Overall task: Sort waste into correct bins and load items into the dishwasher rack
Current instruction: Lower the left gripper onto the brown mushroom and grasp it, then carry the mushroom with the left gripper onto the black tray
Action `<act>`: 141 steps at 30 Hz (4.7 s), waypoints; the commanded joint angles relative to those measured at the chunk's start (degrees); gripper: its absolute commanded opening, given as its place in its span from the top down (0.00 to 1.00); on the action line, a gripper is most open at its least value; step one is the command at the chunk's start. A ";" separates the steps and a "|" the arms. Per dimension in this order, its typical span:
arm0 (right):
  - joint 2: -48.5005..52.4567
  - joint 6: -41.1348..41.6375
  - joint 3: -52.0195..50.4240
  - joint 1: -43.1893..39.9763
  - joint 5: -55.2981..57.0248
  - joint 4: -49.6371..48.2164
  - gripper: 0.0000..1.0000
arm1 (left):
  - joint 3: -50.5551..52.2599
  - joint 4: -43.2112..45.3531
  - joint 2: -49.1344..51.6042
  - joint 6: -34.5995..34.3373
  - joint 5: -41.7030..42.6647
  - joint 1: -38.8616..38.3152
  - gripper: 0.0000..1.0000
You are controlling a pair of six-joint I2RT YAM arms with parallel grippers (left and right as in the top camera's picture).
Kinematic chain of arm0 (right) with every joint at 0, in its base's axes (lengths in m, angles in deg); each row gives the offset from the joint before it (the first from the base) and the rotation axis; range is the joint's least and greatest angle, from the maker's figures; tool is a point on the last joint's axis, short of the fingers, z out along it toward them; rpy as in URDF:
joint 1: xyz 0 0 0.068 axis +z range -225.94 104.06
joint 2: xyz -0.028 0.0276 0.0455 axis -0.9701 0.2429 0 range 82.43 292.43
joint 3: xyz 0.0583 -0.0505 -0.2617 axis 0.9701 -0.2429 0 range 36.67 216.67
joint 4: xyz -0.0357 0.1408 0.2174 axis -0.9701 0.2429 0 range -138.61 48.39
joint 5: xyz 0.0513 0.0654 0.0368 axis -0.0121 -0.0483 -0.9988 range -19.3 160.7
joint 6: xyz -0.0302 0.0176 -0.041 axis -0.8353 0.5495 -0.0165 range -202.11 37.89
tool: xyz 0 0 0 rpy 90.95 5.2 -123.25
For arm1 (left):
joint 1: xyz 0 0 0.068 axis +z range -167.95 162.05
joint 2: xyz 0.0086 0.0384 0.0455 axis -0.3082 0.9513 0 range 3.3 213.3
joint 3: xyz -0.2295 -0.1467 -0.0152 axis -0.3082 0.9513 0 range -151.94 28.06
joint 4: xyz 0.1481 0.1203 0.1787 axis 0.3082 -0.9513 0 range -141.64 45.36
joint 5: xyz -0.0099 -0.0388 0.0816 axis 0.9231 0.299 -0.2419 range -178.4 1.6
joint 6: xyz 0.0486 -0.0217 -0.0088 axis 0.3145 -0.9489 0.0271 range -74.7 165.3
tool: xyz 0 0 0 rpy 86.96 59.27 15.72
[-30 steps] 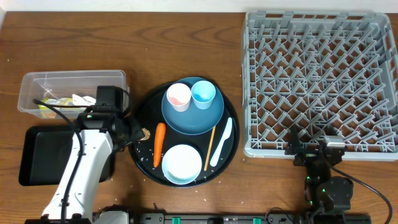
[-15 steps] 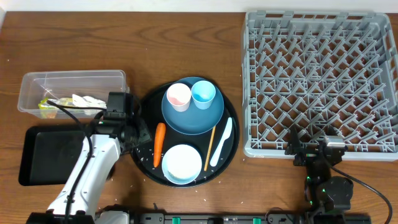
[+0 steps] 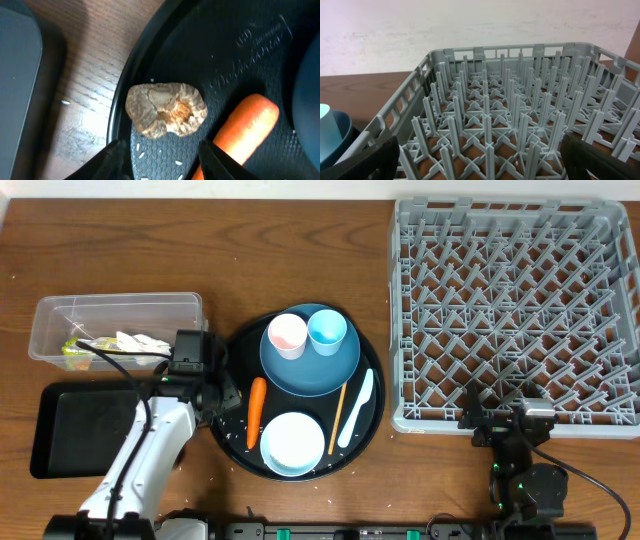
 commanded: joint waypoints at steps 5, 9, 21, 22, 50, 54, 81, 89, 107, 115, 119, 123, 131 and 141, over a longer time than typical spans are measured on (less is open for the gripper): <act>-0.37 0.28 -0.17 -0.24 0.39 0.09 0.01 | 0.57 2.54 4.39 -0.55 -1.57 -0.11 0.52; -0.37 0.28 -0.17 -0.24 0.39 0.09 0.01 | 0.57 3.52 5.66 -0.57 -1.55 -0.11 0.55; -0.37 0.28 -0.17 -0.24 0.39 0.09 0.01 | 0.57 3.65 5.81 -0.55 -1.97 -0.11 0.57; -0.37 0.28 -0.17 -0.24 0.39 0.09 0.01 | 0.57 3.65 5.81 -0.52 -1.97 -0.11 0.58; -0.37 0.28 -0.17 -0.24 0.39 0.09 0.01 | 0.57 3.15 9.27 -0.55 -3.45 -0.11 0.57; -0.37 0.28 -0.17 -0.24 0.39 0.09 0.01 | 0.55 3.30 9.22 -0.52 -3.43 -0.11 0.69; -0.37 0.28 -0.17 -0.24 0.39 0.07 0.01 | -2.75 -9.84 -14.05 -3.56 -10.05 3.67 0.81; -0.37 0.28 -0.17 -0.24 0.39 0.09 0.01 | -2.75 -10.36 -16.15 -4.90 -12.02 19.58 0.81; -0.37 0.28 -0.17 -0.24 0.39 0.07 0.01 | -1.64 -4.96 -1.49 -9.62 -12.00 49.33 0.81; -0.37 0.28 -0.17 -0.24 0.39 0.09 0.01 | -1.86 -1.38 2.16 -7.41 -4.35 53.11 0.47; -0.37 0.28 -0.17 -0.24 0.39 0.09 0.01 | -2.62 -0.20 0.94 -4.87 3.67 53.09 0.43; -0.37 0.28 -0.17 -0.24 0.39 0.09 0.01 | -3.63 -0.63 -2.08 -2.93 10.49 52.57 0.43; -0.37 0.28 -0.17 -0.24 0.39 0.09 0.01 | -3.65 -3.63 -13.18 1.51 14.12 44.61 0.43; -0.37 0.28 -0.17 -0.24 0.39 0.09 0.01 | -3.65 -8.90 -21.94 4.31 10.88 22.73 0.47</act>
